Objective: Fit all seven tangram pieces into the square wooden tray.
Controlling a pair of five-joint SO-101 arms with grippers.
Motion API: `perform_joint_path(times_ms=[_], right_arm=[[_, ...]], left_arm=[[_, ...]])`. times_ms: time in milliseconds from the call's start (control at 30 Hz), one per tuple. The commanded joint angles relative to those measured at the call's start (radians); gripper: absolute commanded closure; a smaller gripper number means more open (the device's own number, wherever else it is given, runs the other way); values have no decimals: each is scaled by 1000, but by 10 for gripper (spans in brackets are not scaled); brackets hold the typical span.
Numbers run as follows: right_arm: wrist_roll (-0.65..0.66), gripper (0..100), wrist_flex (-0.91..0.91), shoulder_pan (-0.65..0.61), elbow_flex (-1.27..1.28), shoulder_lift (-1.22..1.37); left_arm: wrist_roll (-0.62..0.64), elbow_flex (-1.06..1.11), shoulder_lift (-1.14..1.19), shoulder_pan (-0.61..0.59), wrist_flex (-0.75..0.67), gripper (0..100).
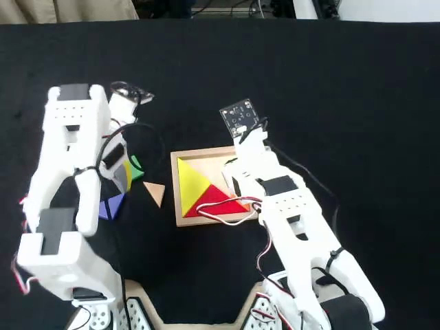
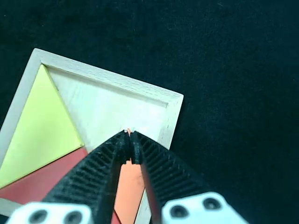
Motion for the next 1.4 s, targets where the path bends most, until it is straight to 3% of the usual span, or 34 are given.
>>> perform_joint_path(times_ms=[0,167,300,400,667,833,1000,1133,1367], right_arm=[[-2,987,-20,18,-13,-1],[-2,987,-20,18,-13,-1],[-2,987,-20,17,-13,-1],[-2,987,-20,17,-13,-1],[-2,987,-20,15,-12,-1],[-2,987,-20,15,-10,-1],[0,987,-20,17,-7,1],[0,987,-20,17,-7,1],[0,987,-20,17,-10,1]], left_arm=[[-43,-74,-227,-7,41,804],[-44,24,-419,-54,-3,808],[-12,189,-414,-154,-196,823],[21,278,-420,-180,-189,866],[-408,317,-571,-119,35,891],[-543,447,-608,-125,-124,879],[-568,579,-546,-140,-298,711],[-703,585,-491,-145,-307,691],[-779,598,-436,-102,-331,686]])
